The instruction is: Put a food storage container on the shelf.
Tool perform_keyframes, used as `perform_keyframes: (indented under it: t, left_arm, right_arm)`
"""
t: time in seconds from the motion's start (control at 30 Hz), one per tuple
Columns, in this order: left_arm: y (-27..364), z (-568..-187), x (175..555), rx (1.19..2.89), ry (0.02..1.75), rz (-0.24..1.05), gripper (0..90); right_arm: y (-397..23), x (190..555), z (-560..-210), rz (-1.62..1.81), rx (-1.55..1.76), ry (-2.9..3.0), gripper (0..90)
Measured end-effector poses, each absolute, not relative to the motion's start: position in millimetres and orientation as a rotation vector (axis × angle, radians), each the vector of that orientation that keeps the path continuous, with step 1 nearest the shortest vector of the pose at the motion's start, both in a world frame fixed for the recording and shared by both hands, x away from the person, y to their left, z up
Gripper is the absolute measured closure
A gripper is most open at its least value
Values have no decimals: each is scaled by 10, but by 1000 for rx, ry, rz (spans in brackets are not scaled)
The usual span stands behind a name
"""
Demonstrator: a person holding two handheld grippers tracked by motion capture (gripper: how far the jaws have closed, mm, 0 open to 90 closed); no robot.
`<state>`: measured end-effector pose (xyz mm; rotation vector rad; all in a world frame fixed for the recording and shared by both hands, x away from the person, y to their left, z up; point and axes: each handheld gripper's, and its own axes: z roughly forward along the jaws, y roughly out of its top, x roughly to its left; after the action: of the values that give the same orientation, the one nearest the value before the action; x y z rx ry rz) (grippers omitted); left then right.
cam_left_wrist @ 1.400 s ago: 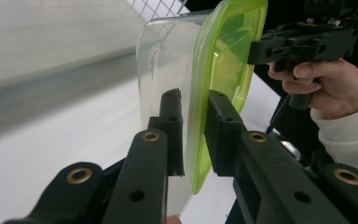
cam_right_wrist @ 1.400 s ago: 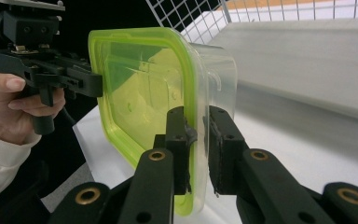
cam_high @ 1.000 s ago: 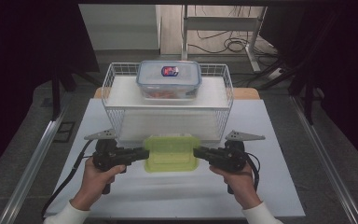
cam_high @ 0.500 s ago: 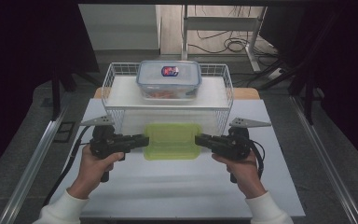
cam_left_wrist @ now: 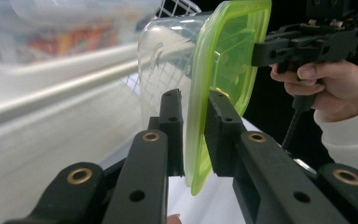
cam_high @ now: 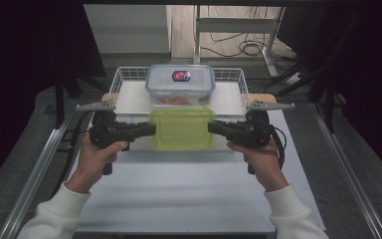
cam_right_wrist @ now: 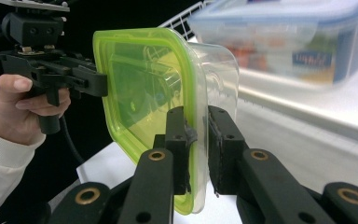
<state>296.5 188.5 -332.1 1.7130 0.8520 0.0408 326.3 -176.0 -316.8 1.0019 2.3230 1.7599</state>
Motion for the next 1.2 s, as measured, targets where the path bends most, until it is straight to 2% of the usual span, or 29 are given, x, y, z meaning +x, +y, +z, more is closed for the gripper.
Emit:
perform_keyframes:
  t: [0.3, 0.6, 0.93, 1.2]
  left_arm:
    - [1934, -2949, 3195, 1691, 836, 98, 788]
    - [1953, -2838, 3440, 1666, 841, 73, 790]
    - [2037, -2624, 3853, 1665, 867, 88, 797]
    - [2138, -2583, 4152, 1664, 888, 46, 797]
  right_arm:
    - [-1702, 3495, -2885, 1777, 1001, 2298, 792]
    - [-1698, 3669, -2707, 1793, 988, 2282, 790]
    - [-1586, 4064, -2486, 1775, 1018, 2263, 792]
    - [-1478, 4350, -2425, 1766, 1065, 2266, 793]
